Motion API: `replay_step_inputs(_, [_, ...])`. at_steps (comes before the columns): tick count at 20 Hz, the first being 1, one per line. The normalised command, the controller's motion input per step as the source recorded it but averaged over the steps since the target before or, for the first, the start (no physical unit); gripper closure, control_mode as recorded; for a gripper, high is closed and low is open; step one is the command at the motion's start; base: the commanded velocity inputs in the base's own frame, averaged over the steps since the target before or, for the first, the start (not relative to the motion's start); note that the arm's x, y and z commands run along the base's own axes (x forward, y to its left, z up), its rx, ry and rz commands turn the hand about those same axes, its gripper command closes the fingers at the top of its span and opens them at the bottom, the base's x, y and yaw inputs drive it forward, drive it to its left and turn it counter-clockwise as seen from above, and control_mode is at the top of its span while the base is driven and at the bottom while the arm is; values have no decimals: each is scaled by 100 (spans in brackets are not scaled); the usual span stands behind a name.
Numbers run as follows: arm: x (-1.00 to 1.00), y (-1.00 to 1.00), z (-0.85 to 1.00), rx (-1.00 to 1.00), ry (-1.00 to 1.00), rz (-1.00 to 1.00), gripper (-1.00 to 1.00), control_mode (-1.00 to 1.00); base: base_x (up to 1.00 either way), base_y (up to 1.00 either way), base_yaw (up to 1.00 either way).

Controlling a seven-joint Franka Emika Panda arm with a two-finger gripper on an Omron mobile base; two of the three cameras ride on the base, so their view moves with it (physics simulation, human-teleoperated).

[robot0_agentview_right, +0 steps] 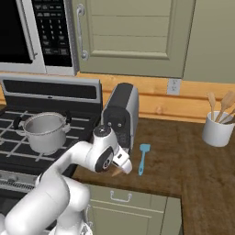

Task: Put the sweet potato and mushroom in the pot. Retrieve the spatula and lightly stir the vegetables in the pot.

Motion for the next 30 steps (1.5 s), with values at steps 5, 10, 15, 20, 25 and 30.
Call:
replay_step_inputs(5, [18, -8, -42, 0, 0, -5, -100, -100, 0, 0, 0])
replay_step_inputs(10, [26, -14, -36, 2, 2, -3, -100, -100, 0, 0, 0])
replay_step_inputs(15, [30, -3, -31, 4, 4, 0, -100, -100, 0, 0, 0])
replay_step_inputs(20, [32, 0, -27, 5, 4, 0, -100, -100, 0, 0, 0])
replay_step_inputs(25, [8, 0, -21, 1, 1, 0, 100, -100, 0, 0, 0])
replay_step_inputs(30, [-19, 2, -1, 0, -3, 0, 100, -100, 0, 0, 0])
